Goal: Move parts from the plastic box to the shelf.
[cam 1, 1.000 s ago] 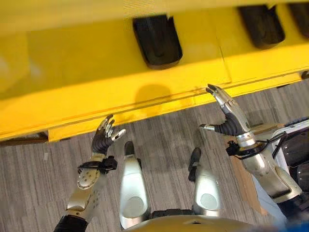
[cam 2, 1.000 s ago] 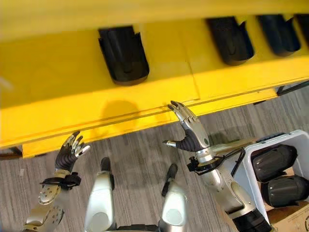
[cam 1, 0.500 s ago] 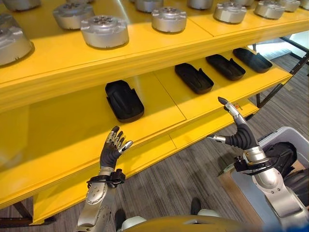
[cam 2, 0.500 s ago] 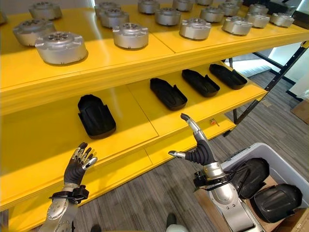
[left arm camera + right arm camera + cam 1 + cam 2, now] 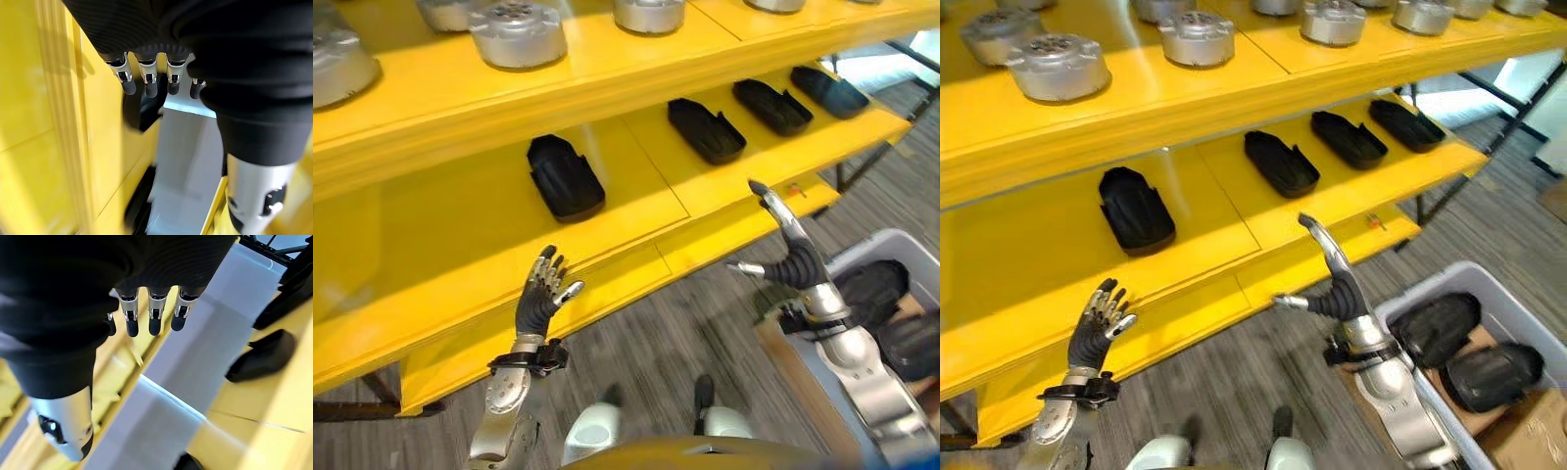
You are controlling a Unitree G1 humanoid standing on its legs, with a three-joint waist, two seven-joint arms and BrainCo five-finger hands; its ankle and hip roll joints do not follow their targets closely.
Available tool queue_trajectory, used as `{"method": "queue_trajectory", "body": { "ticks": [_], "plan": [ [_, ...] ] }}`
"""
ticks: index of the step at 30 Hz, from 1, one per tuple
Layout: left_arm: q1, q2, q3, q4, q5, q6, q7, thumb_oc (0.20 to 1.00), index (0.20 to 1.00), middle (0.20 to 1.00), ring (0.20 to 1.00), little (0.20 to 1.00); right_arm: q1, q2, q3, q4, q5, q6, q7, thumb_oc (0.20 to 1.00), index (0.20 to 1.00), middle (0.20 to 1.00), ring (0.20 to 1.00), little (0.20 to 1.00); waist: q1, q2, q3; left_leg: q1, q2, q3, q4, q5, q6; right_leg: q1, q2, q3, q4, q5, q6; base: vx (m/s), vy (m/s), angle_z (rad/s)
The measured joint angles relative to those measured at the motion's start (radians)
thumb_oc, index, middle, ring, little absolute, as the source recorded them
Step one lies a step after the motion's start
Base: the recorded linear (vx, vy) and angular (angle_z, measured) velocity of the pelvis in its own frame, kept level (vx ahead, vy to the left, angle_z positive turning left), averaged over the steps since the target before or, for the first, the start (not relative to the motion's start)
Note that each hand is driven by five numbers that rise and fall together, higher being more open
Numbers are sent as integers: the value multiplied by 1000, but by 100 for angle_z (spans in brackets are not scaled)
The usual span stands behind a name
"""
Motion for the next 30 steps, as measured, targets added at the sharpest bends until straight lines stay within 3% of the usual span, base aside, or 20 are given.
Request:
{"method": "queue_trajectory", "body": {
  "ticks": [1,2,4,5,6,11,13,16,17,18,19,20,22,25,27,28,30],
  "plan": [
    [-11,-2,3,3,0,0,0,1000,1000,1000,1000,1000,4,9,12,2,0,0,8,1000,1000,1000,1000,1000,-8,7,2,6,16,14,-8,4,8,-8,22,5,48,-16,15,83,69,-72],
    [-22,-2,0,-2,0,0,-1,1000,1000,1000,1000,1000,13,10,16,1,1,0,22,1000,1000,1000,1000,1000,-16,19,2,15,36,31,-20,9,7,-16,57,2,110,-30,10,81,69,-40],
    [-20,24,-8,-12,0,-3,-2,1000,1000,1000,1000,1000,21,14,15,-2,10,-1,44,1000,1000,1000,1000,1000,-21,7,-30,28,56,56,-53,30,-14,8,114,-5,160,-71,-16,58,44,-45],
    [-23,39,-6,-12,0,-3,-4,1000,1000,1000,1000,1000,18,11,10,-3,11,-4,47,1000,1000,1000,1000,1000,-21,-8,-42,34,48,72,-67,36,-15,44,117,-6,108,-86,-42,69,71,-48],
    [-33,43,-5,-9,0,-2,-3,1000,1000,1000,1000,1000,12,9,5,-3,19,-4,54,1000,1000,1000,1000,1000,-28,-18,-49,40,45,89,-71,44,-8,73,113,2,48,-55,-60,41,75,-52],
    [-24,32,-13,-11,-1,0,-7,1000,1000,1000,1000,1000,-28,10,68,-5,40,3,82,1000,1000,1000,1000,1000,-38,43,-67,128,52,218,-176,61,7,119,108,117,-49,8,-52,48,103,-72],
    [-30,29,-12,-12,-1,0,-7,1000,1000,1000,1000,1000,-28,9,67,-5,42,4,81,1000,1000,1000,1000,1000,-51,49,-72,133,52,221,-184,63,10,118,113,119,-49,7,-50,-13,61,-21],
    [-42,36,-12,-11,-1,0,1,1000,1000,1000,1000,1000,-62,13,96,6,44,7,79,1000,1000,1000,1000,1000,-47,57,-67,122,69,287,-180,66,19,45,137,169,11,21,-41,-89,7,-70],
    [-53,50,-9,-12,0,0,3,1000,1000,1000,1000,1000,-114,21,126,34,43,8,74,1000,1000,1000,1000,1000,-30,68,-56,107,96,345,-169,61,22,-1,154,118,40,51,0,-23,-89,-138],
    [-65,61,-4,-7,0,2,7,1000,1000,1000,1000,1000,-161,48,145,68,39,9,72,1000,1000,1000,1000,1000,-9,80,-44,102,126,408,-162,59,24,-38,144,-22,100,13,-19,3,-85,-109],
    [-66,60,-4,-6,0,2,7,1000,1000,1000,1000,1000,-162,48,145,68,38,9,72,1000,1000,1000,1000,1000,-8,80,-44,102,126,409,-162,59,24,-39,143,-26,102,12,-19,37,-101,-106],
    [-90,49,-6,20,2,2,22,1000,1000,1000,1000,1000,-193,71,142,83,27,16,64,1000,1000,1000,1000,1000,-2,115,-28,94,143,441,-140,42,38,-67,25,-241,224,-11,-23,62,-86,-66],
    [-102,37,0,28,0,1,35,1000,1000,1000,1000,1000,-195,67,140,83,25,21,62,1000,1000,1000,1000,1000,-6,137,-17,101,158,474,-137,34,22,-45,-111,-261,226,3,-1,132,-153,-71],
    [-70,39,26,31,-1,1,40,1000,1000,1000,1000,1000,-184,71,136,83,23,29,57,1000,1000,1000,1000,1000,5,118,-13,124,155,526,-140,23,-2,-20,-241,-287,110,47,70,114,-155,-66],
    [-63,46,44,36,-1,1,40,1000,1000,1000,1000,1000,-156,73,136,83,16,38,51,1000,1000,1000,1000,1000,-5,85,-9,146,163,559,-156,25,-32,-4,-291,-354,67,65,96,167,-220,-48],
    [-52,40,47,36,-1,2,40,1000,1000,1000,1000,1000,-137,73,135,83,16,41,53,1000,1000,1000,1000,1000,-2,63,-14,167,169,568,-181,33,-55,15,-280,-382,40,81,98,187,-306,-37],
    [-43,51,49,35,0,3,38,1000,1000,1000,1000,1000,-91,74,133,83,16,43,58,1000,1000,1000,1000,1000,-12,-8,-36,193,175,549,-210,46,-102,81,-224,-369,0,93,97,207,-356,5]
  ]
}}
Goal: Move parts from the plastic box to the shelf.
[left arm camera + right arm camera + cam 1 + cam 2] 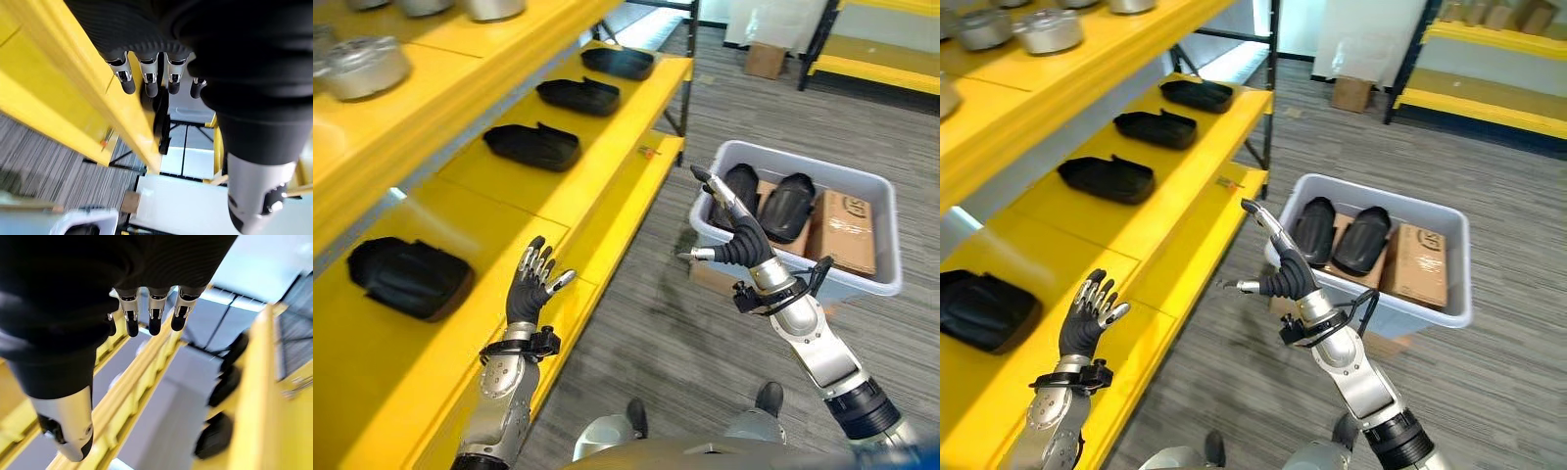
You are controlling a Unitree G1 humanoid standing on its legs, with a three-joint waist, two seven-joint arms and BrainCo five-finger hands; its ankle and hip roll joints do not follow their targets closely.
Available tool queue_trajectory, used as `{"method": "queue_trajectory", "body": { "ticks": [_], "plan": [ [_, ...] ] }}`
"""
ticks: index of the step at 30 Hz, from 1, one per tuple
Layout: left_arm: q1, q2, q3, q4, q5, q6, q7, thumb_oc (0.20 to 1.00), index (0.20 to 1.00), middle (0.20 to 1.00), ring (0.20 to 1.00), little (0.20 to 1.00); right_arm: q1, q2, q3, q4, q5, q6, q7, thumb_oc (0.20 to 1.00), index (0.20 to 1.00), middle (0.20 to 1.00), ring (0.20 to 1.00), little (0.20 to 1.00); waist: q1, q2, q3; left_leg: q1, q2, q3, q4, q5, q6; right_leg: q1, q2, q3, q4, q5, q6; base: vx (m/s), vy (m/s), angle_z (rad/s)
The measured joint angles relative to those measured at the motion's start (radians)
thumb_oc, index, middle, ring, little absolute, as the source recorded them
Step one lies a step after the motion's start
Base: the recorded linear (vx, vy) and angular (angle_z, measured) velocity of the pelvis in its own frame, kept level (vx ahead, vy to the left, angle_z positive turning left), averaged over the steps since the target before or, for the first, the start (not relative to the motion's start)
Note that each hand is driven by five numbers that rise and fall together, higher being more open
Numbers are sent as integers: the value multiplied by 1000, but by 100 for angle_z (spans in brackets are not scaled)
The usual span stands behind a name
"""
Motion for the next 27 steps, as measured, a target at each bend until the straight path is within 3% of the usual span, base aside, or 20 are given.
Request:
{"method": "queue_trajectory", "body": {
  "ticks": [1,2,4,9,10,13,15,17,18,19,20,21,22,23,24,25,27],
  "plan": [
    [-9,-32,-13,27,-1,10,0,1000,1000,1000,1000,1000,15,-30,-13,2,1,5,6,1000,1000,1000,1000,1000,-12,3,-16,4,48,-20,0,2,-38,27,75,13,-20,0,-16,241,-501,9],
    [-1,-38,-39,14,2,13,-5,1000,1000,1000,1000,1000,24,-53,-61,-13,11,2,7,1000,1000,1000,1000,1000,-28,38,-17,0,127,-33,1,5,-68,23,157,13,-13,-32,-57,198,-464,-13],
    [-21,-42,-60,18,1,15,-8,1000,1000,1000,1000,1000,27,-89,-91,-13,15,2,6,1000,1000,1000,1000,1000,-51,65,-14,-12,191,-57,8,9,-79,20,221,2,-19,-45,-97,78,-246,-12],
    [-89,-67,-99,23,1,17,-22,1000,1000,1000,1000,1000,53,-108,-130,-1,123,-2,6,1000,1000,1000,1000,1000,-116,103,-15,-27,243,-88,-1,29,-100,20,276,-21,-33,-62,-125,85,-189,8],
    [-96,-63,-98,23,0,17,-21,1000,1000,1000,1000,1000,63,-107,-129,-3,131,-2,11,1000,1000,1000,1000,1000,-129,109,-15,-35,254,-85,12,32,-126,21,290,-23,-35,-66,-129,45,-114,-4],
    [-95,-61,-82,23,0,17,-18,1000,1000,1000,1000,1000,77,-105,-118,-6,142,-4,15,1000,1000,1000,1000,1000,-131,113,-20,-40,277,-87,54,26,-137,18,317,-10,-38,-86,-147,142,-266,-23],
    [-69,-40,-31,27,-1,14,-17,1000,1000,1000,1000,1000,93,-80,-112,4,147,-5,21,1000,1000,1000,1000,1000,-87,52,-9,-203,292,-180,442,39,-161,-39,323,54,94,-169,-220,147,-287,-75],
    [-21,-29,-12,38,-1,15,-16,1000,1000,1000,1000,1000,118,-75,-114,-13,153,-5,22,1000,1000,1000,1000,1000,-63,16,-19,-340,268,-300,700,157,-132,-28,335,113,98,-184,-246,106,-58,-78],
    [-18,-28,-15,42,-1,15,-17,1000,1000,1000,1000,1000,123,-76,-115,-17,159,-7,23,1000,1000,1000,1000,1000,-64,12,-17,-355,257,-313,729,152,-131,-23,336,113,89,-182,-250,84,3,-26],
    [-12,-29,-32,43,-1,17,-18,1000,1000,1000,1000,1000,133,-74,-119,-36,171,-7,21,1000,1000,1000,1000,1000,-69,7,-9,-430,201,-331,782,75,-110,-19,330,118,76,-183,-257,130,42,-2],
    [-14,-34,-41,42,-1,17,-19,1000,1000,1000,1000,1000,133,-76,-121,-41,171,-8,21,1000,1000,1000,1000,1000,-68,-3,1,-461,159,-317,744,37,-103,-31,323,124,76,-183,-257,140,81,-19],
    [-18,-51,-50,42,-1,18,-18,1000,1000,1000,1000,1000,123,-84,-121,-40,171,-8,25,1000,1000,1000,1000,1000,-59,3,16,-482,119,-297,601,21,-86,-44,322,131,70,-178,-259,499,282,-55],
    [-23,-71,-51,65,-1,18,-18,1000,1000,1000,1000,1000,117,-79,-113,-17,171,-7,26,1000,1000,1000,1000,1000,-39,27,31,-466,123,-279,280,39,-81,-32,347,132,36,-174,-252,620,397,-69],
    [-30,-72,-54,108,-1,18,-19,1000,1000,1000,1000,1000,146,-77,-104,19,170,-13,23,1000,1000,1000,1000,1000,-35,64,30,-447,197,-278,-51,98,-106,12,397,137,-27,-162,-208,782,526,-123],
    [-30,-78,-44,130,-1,19,-17,1000,1000,1000,1000,1000,148,-72,-101,70,168,-2,37,1000,1000,1000,1000,1000,5,65,56,-409,208,-345,-61,109,-115,52,404,215,-45,-147,-223,634,520,-159],
    [-31,-106,-55,128,-1,19,-18,1000,1000,1000,1000,1000,167,-76,-112,61,170,-1,47,1000,1000,1000,1000,1000,-4,90,49,-364,194,-304,79,113,-109,91,393,255,-56,-157,-202,439,377,-155],
    [-31,-126,-74,133,-2,9,-31,1000,1000,1000,1000,1000,205,-67,-120,49,180,-7,58,1000,1000,1000,1000,1000,-31,134,11,-286,168,-269,85,129,-77,107,375,275,-37,-195,-189,273,268,-91]
  ]
}}
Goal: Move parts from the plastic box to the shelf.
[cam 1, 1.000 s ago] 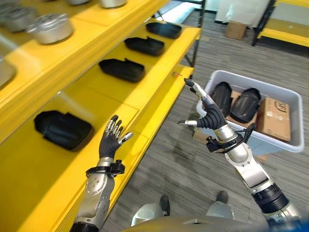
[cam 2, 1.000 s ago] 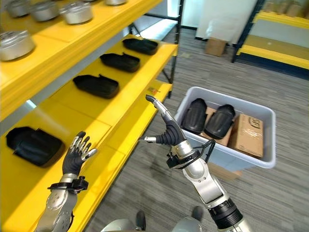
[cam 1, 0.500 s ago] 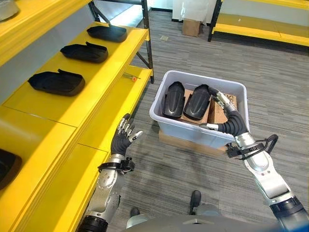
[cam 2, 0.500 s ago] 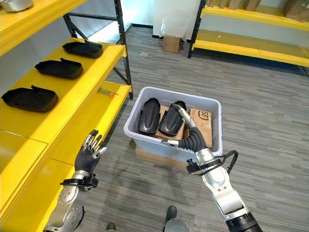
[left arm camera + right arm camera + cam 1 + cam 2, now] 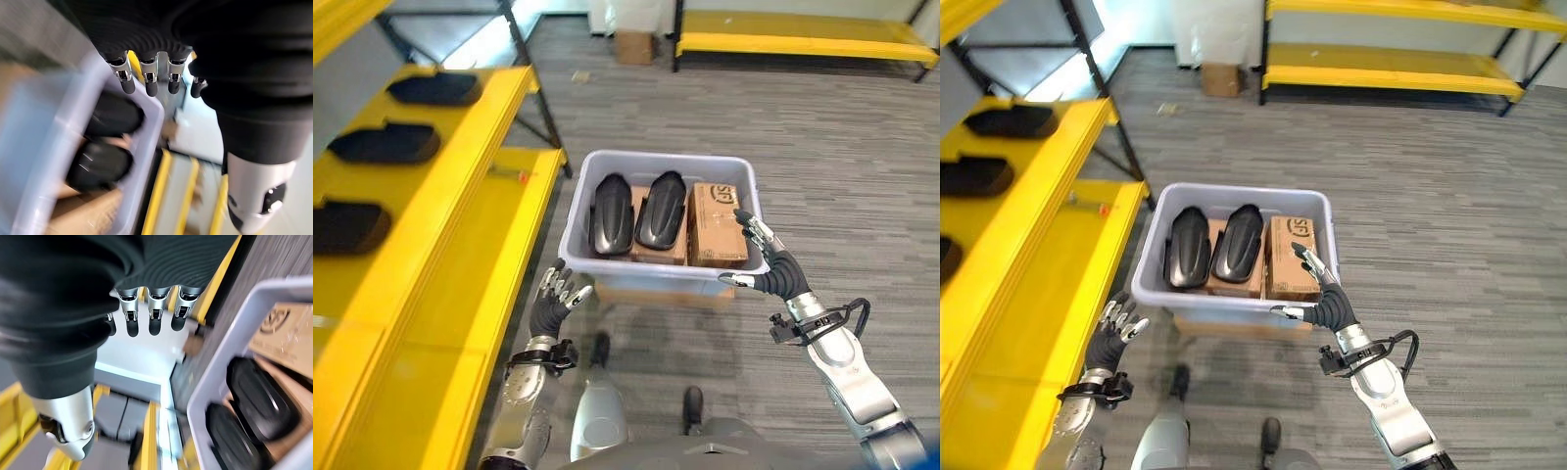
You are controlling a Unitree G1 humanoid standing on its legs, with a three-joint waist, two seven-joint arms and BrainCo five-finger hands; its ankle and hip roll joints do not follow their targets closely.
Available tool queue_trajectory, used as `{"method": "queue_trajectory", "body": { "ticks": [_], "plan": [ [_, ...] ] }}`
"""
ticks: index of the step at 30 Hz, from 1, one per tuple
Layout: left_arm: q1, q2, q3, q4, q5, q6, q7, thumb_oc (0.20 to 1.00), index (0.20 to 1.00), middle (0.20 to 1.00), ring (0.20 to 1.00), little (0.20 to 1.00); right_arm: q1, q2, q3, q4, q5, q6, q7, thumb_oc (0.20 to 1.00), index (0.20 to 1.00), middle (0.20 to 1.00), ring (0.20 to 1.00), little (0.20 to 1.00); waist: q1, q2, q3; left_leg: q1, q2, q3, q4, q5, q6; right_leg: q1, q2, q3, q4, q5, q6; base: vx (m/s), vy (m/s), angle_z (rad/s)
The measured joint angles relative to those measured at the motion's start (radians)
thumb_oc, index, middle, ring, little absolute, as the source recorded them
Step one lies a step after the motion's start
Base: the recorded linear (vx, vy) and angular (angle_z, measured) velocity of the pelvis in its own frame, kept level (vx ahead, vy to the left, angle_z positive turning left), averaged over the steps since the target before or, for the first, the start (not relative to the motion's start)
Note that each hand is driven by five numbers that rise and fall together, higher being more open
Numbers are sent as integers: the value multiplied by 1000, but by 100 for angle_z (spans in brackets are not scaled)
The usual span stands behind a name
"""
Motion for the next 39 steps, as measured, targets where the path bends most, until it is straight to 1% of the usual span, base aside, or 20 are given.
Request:
{"method": "queue_trajectory", "body": {
  "ticks": [1,2,3,5,8,12,15,17,18,19,20,21,23,25,26,28,30,32,33,39],
  "plan": [
    [-11,12,3,1,0,-2,-11,1000,1000,1000,1000,1000,6,26,2,8,5,3,6,1000,1000,1000,1000,1000,-6,-25,-8,33,-26,56,-17,-12,6,-16,-41,4,20,-9,3,250,246,-94],
    [-11,32,4,-22,-1,-2,-13,1000,1000,1000,1000,1000,19,36,8,-13,15,6,14,1000,1000,1000,1000,1000,-9,-52,-2,56,-55,96,-36,-6,31,-12,-78,13,19,16,39,113,115,-98],
    [-21,76,2,-35,-1,0,-17,1000,1000,1000,1000,1000,22,41,36,-21,28,9,32,1000,1000,1000,1000,1000,-16,-82,-2,87,-91,149,-62,-13,66,-18,-129,28,23,35,40,188,166,-61],
    [-58,101,2,-48,-1,-1,-16,1000,1000,1000,1000,1000,24,44,45,-22,29,9,38,1000,1000,1000,1000,1000,-12,-94,-2,98,-123,154,-61,-40,97,-16,-162,39,26,63,68,188,161,-13],
    [-29,137,-7,-73,0,0,-16,1000,1000,1000,1000,1000,-6,52,39,-23,29,13,45,1000,1000,1000,1000,1000,-2,-97,-2,119,-157,164,-71,-60,117,-2,-195,40,23,73,93,105,116,-3],
    [-30,137,-9,-73,2,4,-16,1000,1000,1000,1000,1000,-21,53,35,-23,29,14,46,1000,1000,1000,1000,1000,-4,-98,-3,121,-176,166,-78,-68,126,-7,-212,39,30,72,100,71,119,-1],
    [-52,138,-19,-72,11,7,-14,1000,1000,1000,1000,1000,-15,70,1,-23,31,15,42,1000,1000,1000,1000,1000,-16,-89,1,119,-168,166,-77,-66,137,-74,-208,41,160,52,123,-12,97,-4],
    [-89,136,-42,-74,19,5,-6,1000,1000,1000,1000,1000,-30,71,10,-25,40,15,32,1000,1000,1000,1000,1000,-40,-67,18,113,-158,158,-63,-66,150,-186,-197,65,371,46,134,3,-32,-5],
    [-123,140,-53,-74,20,1,-3,1000,1000,1000,1000,1000,-28,79,36,-31,41,15,32,1000,1000,1000,1000,1000,-48,-76,14,117,-171,183,-59,-76,161,-263,-237,67,434,25,129,51,-196,-53],
    [-126,138,-51,-75,18,-3,19,1000,1000,1000,1000,1000,-66,82,77,-26,50,15,22,1000,1000,1000,1000,1000,-36,-97,14,116,-172,228,-56,-89,145,-293,-293,-5,345,18,140,55,-212,-84],
    [-128,145,-44,-75,18,-6,32,1000,1000,1000,1000,1000,-100,81,112,-23,50,15,21,1000,1000,1000,1000,1000,-32,-110,17,106,-174,256,-49,-93,141,-300,-321,-52,222,41,145,71,-335,-86],
    [-138,158,-37,-70,18,-3,37,1000,1000,1000,1000,1000,-133,88,129,-22,50,13,19,1000,1000,1000,1000,1000,-34,-128,46,95,-170,267,-25,-103,141,-297,-351,-97,86,103,148,56,-263,-39],
    [-125,136,-46,-70,20,-6,36,1000,1000,1000,1000,1000,-82,81,115,-19,74,14,14,1000,1000,1000,1000,1000,-42,-155,44,83,-163,222,-1,-112,115,-240,-337,-77,74,129,140,14,-299,43],
    [-99,156,-43,-73,20,-12,36,1000,1000,1000,1000,1000,-68,82,123,-14,84,15,16,1000,1000,1000,1000,1000,-11,-201,52,61,-154,200,14,-108,77,-193,-302,-97,87,138,124,-73,-240,42],
    [-99,152,-35,-76,20,-12,38,1000,1000,1000,1000,1000,-91,74,116,-15,99,15,13,1000,1000,1000,1000,1000,-8,-198,66,7,-116,182,46,-117,58,-210,-264,-128,70,126,134,-133,-175,33],
    [-120,137,-59,-80,22,-11,37,1000,1000,1000,1000,1000,-200,57,84,5,110,15,-15,1000,1000,1000,1000,1000,-17,-103,167,-73,-31,143,68,-84,26,-270,-183,-173,94,128,90,-131,-132,22],
    [-143,120,-58,-82,22,-12,44,1000,1000,1000,1000,1000,-266,61,88,32,110,16,-35,1000,1000,1000,1000,1000,-39,-70,200,-75,-17,145,32,-59,14,-289,-166,-174,92,130,81,-51,-52,-8],
    [-172,114,-56,-82,22,-12,61,1000,1000,1000,1000,1000,-288,62,90,34,110,16,-49,1000,1000,1000,1000,1000,-43,-65,220,-62,-10,153,3,-38,5,-294,-157,-169,88,134,75,-57,-57,-18],
    [-212,111,-55,-82,22,-19,79,1000,1000,1000,1000,1000,-326,68,109,34,109,16,-72,1000,1000,1000,1000,1000,-45,-79,235,-63,-7,161,-13,-29,0,-312,-151,-152,83,139,69,-52,-32,-25],
    [-352,99,-60,-81,21,-33,131,1000,1000,1000,1000,1000,-506,120,192,48,105,14,-137,1000,1000,1000,1000,1000,-38,-89,289,-135,-8,167,-3,-20,0,-382,-154,-148,86,150,65,-40,-9,-3]
  ]
}}
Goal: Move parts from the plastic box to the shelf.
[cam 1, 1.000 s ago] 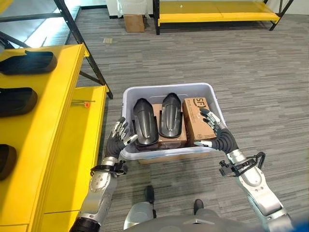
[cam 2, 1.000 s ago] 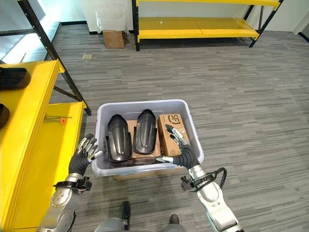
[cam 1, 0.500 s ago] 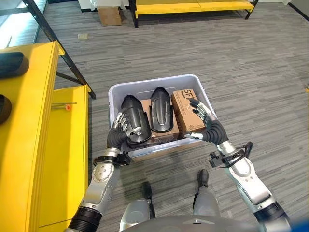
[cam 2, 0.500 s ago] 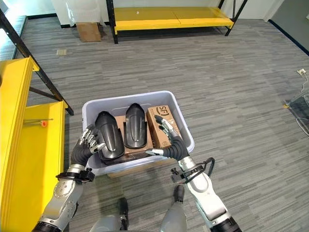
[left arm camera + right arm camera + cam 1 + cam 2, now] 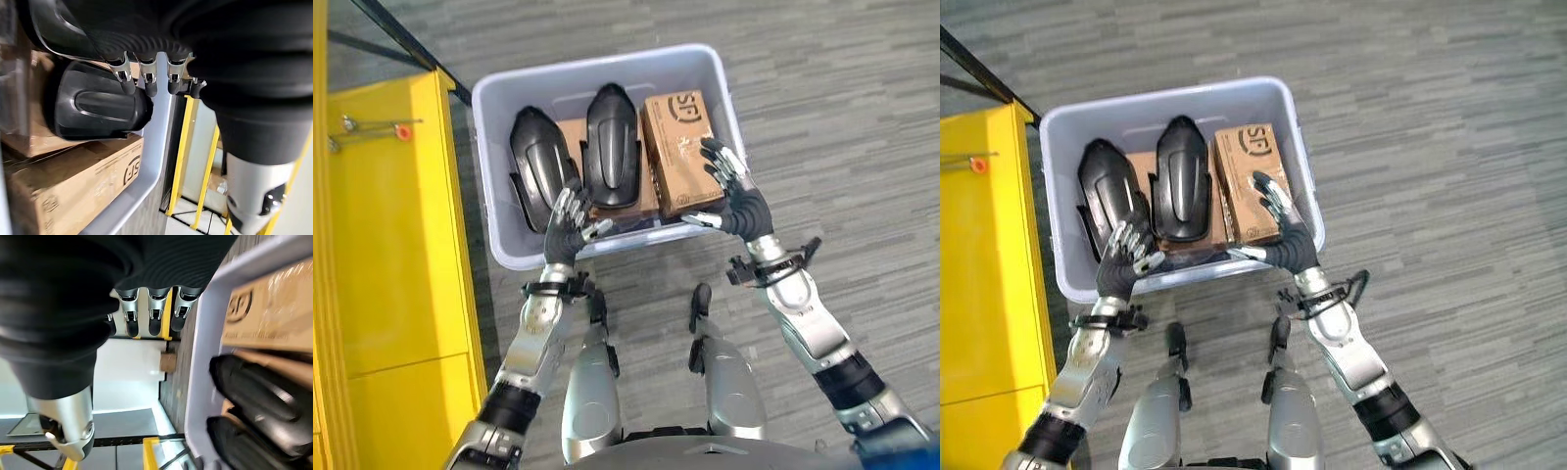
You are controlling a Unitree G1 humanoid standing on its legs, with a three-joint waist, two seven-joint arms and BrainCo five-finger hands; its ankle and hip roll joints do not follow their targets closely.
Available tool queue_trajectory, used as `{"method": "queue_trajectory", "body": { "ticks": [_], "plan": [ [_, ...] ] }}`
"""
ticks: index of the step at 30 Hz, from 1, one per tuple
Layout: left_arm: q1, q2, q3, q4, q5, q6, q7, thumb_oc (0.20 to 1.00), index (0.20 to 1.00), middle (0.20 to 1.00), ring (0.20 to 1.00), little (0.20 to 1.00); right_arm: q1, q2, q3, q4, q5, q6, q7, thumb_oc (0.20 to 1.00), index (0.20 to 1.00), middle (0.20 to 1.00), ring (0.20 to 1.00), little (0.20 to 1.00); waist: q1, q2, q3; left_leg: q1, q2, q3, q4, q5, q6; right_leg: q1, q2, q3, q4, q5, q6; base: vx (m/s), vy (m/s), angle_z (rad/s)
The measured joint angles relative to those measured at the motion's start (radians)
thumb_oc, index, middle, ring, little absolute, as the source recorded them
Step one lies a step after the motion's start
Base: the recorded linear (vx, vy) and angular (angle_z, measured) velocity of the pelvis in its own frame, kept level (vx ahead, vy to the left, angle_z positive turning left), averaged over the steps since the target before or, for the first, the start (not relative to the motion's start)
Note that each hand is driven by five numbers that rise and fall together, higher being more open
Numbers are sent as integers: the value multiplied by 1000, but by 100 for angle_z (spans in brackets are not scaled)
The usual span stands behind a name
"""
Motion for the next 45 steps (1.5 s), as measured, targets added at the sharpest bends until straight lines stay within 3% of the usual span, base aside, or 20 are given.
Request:
{"method": "queue_trajectory", "body": {
  "ticks": [3,9,23,45],
  "plan": [
    [-53,-9,3,1,-3,-8,45,1000,1000,1000,1000,1000,-142,42,13,81,-13,2,-55,1000,1000,1000,1000,1000,16,4,51,-34,-5,-10,14,2,2,-24,-5,-4,9,1,-1,-46,-13,10],
    [-112,-29,-34,1,-3,-13,100,1000,1000,1000,1000,1000,-323,88,-39,261,-39,17,-197,1000,1000,1000,1000,1000,85,4,90,-150,-10,-41,63,2,4,-111,-13,-22,38,-1,-3,-33,-3,13],
    [-202,-35,-74,0,3,-14,205,1000,1000,1000,1000,1000,-383,144,-148,308,-26,8,-387,1000,1000,1000,1000,1000,82,2,91,-330,-37,-67,140,0,29,-268,-46,-29,101,1,0,-6,14,5],
    [-235,-66,-112,-40,18,-30,235,1000,1000,1000,1000,1000,-350,200,-60,404,141,-24,-361,1000,1000,1000,1000,1000,83,1,91,-362,-47,-72,150,-3,35,-293,-57,-33,102,3,3,0,0,0]
  ]
}}
